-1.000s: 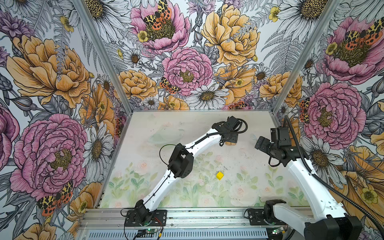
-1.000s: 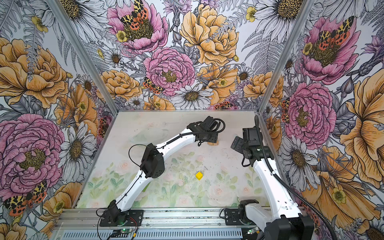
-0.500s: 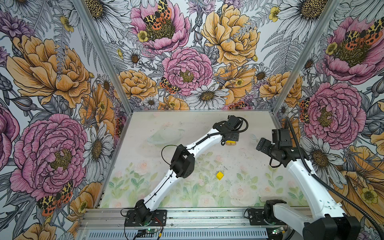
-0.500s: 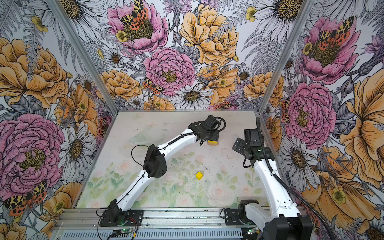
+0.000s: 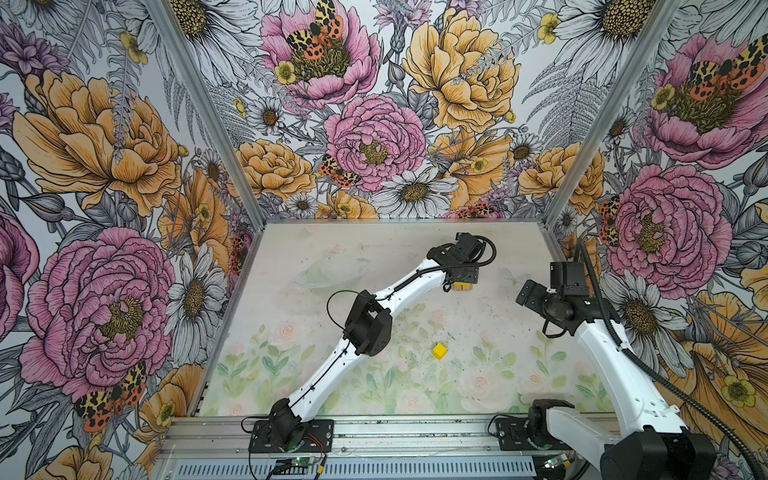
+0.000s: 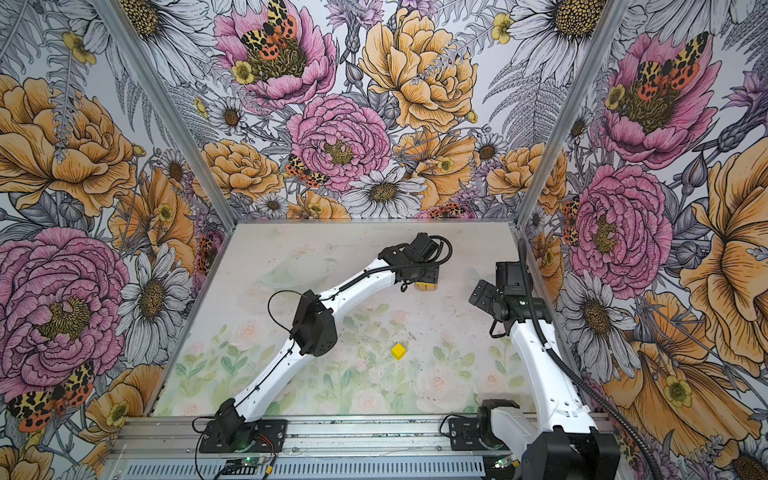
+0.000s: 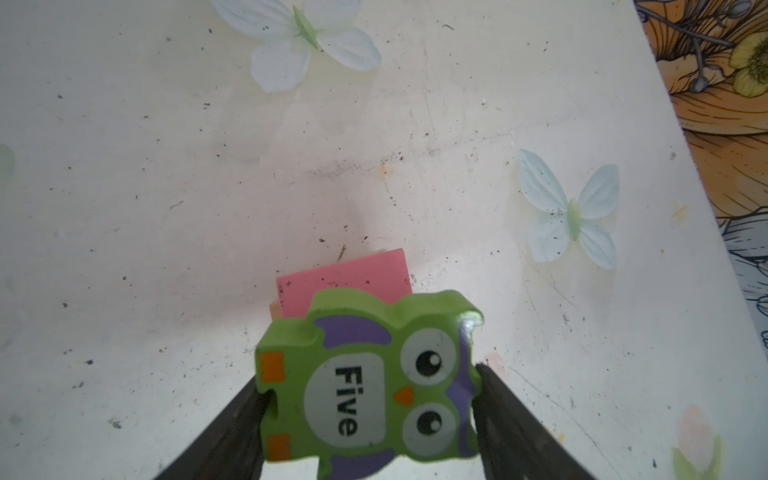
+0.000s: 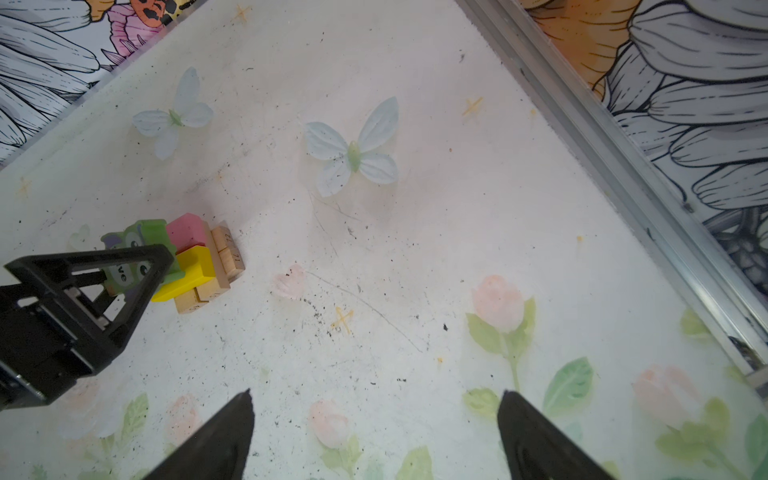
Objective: Build the wood block tower
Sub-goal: 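Lower the owl block onto the stack top with the left gripper, then open the left gripper and draw it back from the stack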
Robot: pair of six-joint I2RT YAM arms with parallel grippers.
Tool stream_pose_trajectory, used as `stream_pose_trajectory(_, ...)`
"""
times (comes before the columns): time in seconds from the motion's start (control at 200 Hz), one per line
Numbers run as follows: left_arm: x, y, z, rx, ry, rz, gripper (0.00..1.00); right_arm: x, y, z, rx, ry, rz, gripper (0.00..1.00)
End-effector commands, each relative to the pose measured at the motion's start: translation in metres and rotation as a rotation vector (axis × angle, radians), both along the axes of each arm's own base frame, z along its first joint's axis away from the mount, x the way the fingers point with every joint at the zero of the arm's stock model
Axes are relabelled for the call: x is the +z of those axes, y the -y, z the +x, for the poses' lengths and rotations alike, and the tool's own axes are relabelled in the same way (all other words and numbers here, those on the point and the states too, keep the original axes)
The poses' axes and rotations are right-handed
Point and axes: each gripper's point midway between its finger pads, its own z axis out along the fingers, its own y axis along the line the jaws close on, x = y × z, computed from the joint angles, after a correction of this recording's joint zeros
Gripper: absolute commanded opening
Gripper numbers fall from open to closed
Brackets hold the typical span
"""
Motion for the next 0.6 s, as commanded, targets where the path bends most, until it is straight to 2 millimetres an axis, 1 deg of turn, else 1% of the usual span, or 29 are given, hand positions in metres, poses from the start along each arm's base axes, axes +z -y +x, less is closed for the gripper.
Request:
stream_pose_trajectory(0.0,0.0152,0.0007,0.0076,0.0,0.032,-0.027,0.73,0.0043,0.0,0.0062,0.012,0.035,0.01,0.94)
stream_pose_trajectory(0.19,0.0149,0.0021,0.0074,-0.003,0.029,-0.032,0.74,0.0018,0.0,0.0061,0.013,0.035,0.024,0.94)
stream_pose_trajectory(0.395,0.0148,0.0035,0.0065,-0.007,0.032,-0.03,0.76,0.0046,0.0006,0.0058,0.012,0.046,0.027,0.94)
stream_pose_trajectory(0.595,0.0173,0.0031,0.01,-0.009,0.042,-0.035,0.79,0.0027,-0.0006,0.0049,0.017,0.047,0.031,0.94)
